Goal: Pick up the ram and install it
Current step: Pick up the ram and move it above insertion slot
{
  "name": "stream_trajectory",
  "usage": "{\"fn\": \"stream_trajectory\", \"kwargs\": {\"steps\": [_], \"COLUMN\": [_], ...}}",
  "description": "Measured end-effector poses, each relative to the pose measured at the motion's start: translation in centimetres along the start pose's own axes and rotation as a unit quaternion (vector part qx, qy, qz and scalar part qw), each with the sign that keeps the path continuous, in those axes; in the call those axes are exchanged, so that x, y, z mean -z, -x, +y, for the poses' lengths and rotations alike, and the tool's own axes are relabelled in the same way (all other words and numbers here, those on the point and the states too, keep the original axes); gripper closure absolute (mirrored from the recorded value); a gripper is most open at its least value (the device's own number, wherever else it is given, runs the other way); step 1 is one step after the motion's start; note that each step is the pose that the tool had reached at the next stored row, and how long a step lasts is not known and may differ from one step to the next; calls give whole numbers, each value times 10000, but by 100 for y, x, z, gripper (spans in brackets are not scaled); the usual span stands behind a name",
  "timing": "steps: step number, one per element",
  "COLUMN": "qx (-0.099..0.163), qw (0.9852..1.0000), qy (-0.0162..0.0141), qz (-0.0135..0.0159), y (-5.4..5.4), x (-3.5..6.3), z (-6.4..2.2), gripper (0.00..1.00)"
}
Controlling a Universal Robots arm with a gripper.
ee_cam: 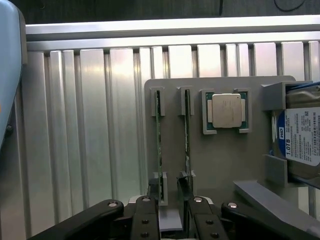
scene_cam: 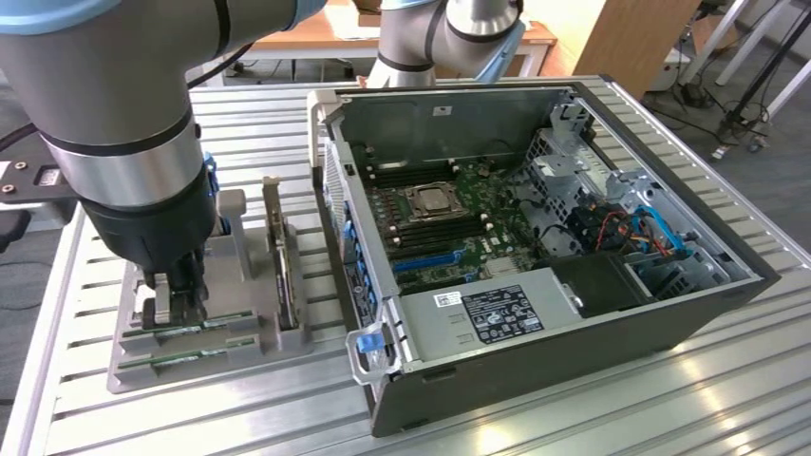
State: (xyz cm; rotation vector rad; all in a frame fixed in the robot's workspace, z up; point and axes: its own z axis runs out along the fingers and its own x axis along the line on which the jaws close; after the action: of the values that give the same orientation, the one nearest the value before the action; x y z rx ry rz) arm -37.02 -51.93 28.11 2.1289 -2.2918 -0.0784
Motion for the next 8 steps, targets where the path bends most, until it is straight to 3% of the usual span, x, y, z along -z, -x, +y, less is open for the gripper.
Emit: {"fn": "stream_trajectory", "kwargs": {"steps": [8], "qx": [-1], "qw": [10000], "qy": [-2], "qz": [-2], "y": [-28], "x": [-11], "z": [-2], "gripper": [70]}}
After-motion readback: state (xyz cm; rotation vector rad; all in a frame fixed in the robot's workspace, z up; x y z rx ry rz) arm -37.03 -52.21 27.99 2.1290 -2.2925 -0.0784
